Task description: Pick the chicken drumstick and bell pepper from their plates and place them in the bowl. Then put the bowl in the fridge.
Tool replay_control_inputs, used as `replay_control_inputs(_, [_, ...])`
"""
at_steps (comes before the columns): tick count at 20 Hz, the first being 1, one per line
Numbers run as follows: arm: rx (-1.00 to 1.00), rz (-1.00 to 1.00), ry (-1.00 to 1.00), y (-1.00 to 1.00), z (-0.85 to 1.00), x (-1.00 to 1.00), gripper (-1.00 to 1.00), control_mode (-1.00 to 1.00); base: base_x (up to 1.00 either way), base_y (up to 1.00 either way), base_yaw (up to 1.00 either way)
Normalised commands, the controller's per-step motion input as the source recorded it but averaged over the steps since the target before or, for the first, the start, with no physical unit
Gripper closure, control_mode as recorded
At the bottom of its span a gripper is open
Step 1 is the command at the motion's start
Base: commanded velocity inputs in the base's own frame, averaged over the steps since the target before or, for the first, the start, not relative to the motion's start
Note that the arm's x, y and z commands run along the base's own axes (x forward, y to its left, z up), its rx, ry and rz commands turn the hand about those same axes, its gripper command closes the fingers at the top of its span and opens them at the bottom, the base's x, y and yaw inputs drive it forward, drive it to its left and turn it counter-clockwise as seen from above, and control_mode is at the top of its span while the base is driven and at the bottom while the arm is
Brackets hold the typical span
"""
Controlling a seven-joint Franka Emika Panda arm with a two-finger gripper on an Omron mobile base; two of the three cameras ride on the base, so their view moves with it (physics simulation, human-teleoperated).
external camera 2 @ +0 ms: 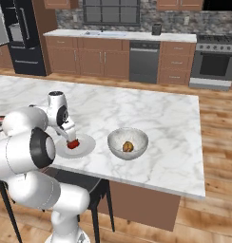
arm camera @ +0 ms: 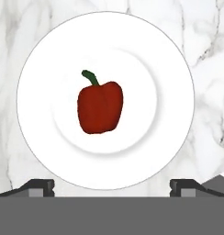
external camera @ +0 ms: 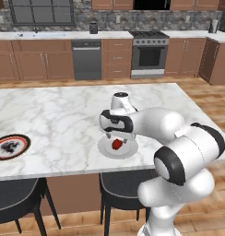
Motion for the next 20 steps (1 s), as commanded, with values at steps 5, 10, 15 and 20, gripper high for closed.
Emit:
replay_control_inputs(5, [0.00,-0.11,0.01,-0.02,-0.16,0.27,-1.00,-1.00,0.00,0.00,0.00])
replay_control_inputs(10, [0.00,-0.07,0.04,-0.03,-0.20,0.14,-1.00,-1.00,0.00,0.00,0.00])
replay_control_inputs(15, [0.00,-0.02,0.12,-0.09,-0.24,0.13,-1.00,-1.00,0.00,0.00,0.00])
replay_control_inputs(20, [0.00,0.00,0.06,-0.10,-0.21,0.08,-1.00,-1.00,0.00,0.00,0.00])
